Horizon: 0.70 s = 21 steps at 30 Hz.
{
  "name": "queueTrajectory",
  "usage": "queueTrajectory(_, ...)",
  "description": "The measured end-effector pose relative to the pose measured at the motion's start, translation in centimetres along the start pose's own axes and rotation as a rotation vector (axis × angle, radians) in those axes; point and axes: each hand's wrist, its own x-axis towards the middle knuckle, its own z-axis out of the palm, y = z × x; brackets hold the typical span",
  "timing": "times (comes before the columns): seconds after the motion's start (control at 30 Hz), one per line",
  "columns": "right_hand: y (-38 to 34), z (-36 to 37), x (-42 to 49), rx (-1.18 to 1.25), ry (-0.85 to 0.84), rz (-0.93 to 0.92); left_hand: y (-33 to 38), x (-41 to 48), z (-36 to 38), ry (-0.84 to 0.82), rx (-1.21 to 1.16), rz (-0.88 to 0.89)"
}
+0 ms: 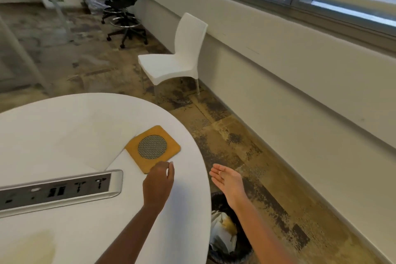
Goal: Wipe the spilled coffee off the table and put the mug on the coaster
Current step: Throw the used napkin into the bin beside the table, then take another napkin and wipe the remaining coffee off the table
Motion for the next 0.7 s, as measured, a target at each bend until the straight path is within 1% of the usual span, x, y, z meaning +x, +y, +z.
queueTrajectory(0.03, -0.2, 1.6, -0.1, -0.035, -0.026, -0.018, -0.6, 0.5, -1.3, 0.002, 0.045, 0.011)
queueTrajectory(0.1, -0.2, 4.9, -0.2, -0.13, -0.076, -0.049, -2.1, 1.4, -3.6, 0.015, 0.182, 0.104)
queueTrajectory(0.2, 0.4, 9.8, -0.6, -0.363, -0.169, -0.12, -5.1, 2.8, -6.1, -0.033, 0.449, 0.208)
queueTrajectory(0.27, 1.1, 12.8, -0.7, -0.606, -0.217, -0.257, -7.2, 3.5, -7.6, -0.041, 0.576, 0.198)
queueTrajectory(0.33, 2.1, 15.6, -0.6, -0.855, -0.258, -0.428, -9.3, 4.2, -8.9, -0.088, 0.633, 0.161)
queueTrajectory(0.4, 3.5, 18.1, 0.0, -1.055, -0.341, -0.58, -10.9, 4.8, -9.9, -0.111, 0.708, 0.169)
queueTrajectory(0.53, 6.5, 22.8, 1.7, -1.399, -0.476, -0.688, -13.9, 6.4, -11.4, -0.185, 0.71, 0.158)
queueTrajectory(0.6, 7.6, 24.8, 2.4, -1.528, -0.51, -0.713, -15.6, 7.2, -11.5, -0.186, 0.72, 0.18)
queueTrajectory(0.7, 8.9, 27.1, 3.6, -1.702, -0.528, -0.738, -17.9, 8.0, -11.2, -0.284, 0.667, 0.148)
